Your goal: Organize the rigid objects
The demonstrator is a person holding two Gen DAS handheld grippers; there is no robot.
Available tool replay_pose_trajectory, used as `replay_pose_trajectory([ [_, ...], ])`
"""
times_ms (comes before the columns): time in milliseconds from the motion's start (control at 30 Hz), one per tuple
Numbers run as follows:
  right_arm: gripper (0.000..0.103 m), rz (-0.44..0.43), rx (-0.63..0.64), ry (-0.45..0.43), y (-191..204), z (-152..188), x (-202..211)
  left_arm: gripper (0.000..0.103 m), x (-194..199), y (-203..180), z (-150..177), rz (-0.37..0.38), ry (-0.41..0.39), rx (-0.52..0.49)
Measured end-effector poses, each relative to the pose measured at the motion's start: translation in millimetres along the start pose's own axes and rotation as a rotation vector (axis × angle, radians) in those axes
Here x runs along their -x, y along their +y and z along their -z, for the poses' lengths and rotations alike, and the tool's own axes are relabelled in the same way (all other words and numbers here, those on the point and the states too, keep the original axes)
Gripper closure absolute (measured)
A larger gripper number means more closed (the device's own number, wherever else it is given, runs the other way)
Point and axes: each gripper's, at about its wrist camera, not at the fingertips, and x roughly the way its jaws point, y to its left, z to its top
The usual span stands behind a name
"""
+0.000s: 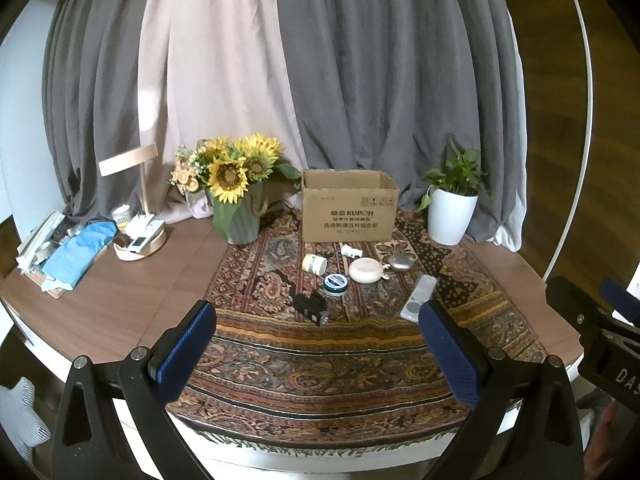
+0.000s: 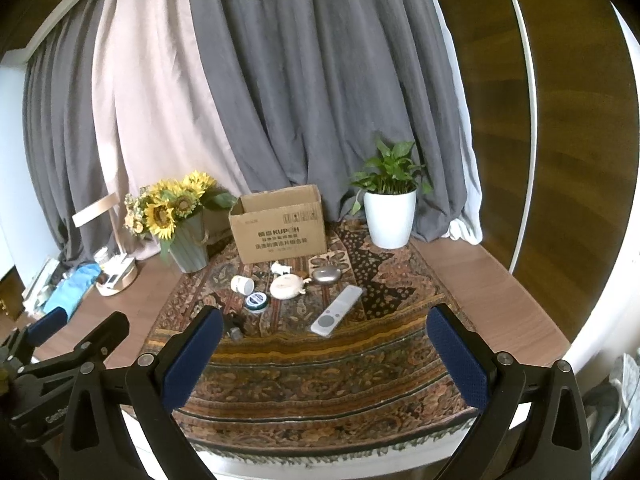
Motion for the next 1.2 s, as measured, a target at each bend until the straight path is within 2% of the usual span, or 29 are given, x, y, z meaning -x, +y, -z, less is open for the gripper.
replay_pose_trajectory([
  [233, 0.000, 0.010, -0.033, 0.040, -5.7, -0.4, -16.7, 0.000, -25.6, -1.8, -11.2, 0.024, 0.025, -0.028],
  [367, 0.000, 0.028, -0.049, 0.059, -5.2, -5.4, -33.9, 0.000, -47.2, 0.6, -21.4, 0.064, 0.034, -0.053],
  [700, 0.000, 0.126, -0.082, 0.072, 10.2, -30.0, -97.5, 0.000, -137.2, 7.5, -62.0, 0.199, 0.082, -0.165],
  [967, 0.000, 0.201, -0.136, 0.136, 21.1, -38.6, -160.5, 0.001, -220.9, 1.7, -80.0, 0.342, 0.158, -0.310],
  [1200, 0.000, 0.264, -0.172, 0.203, 27.9, -30.6, -211.7, 0.004, -279.9, -11.3, -73.2, 0.466, 0.203, -0.473],
])
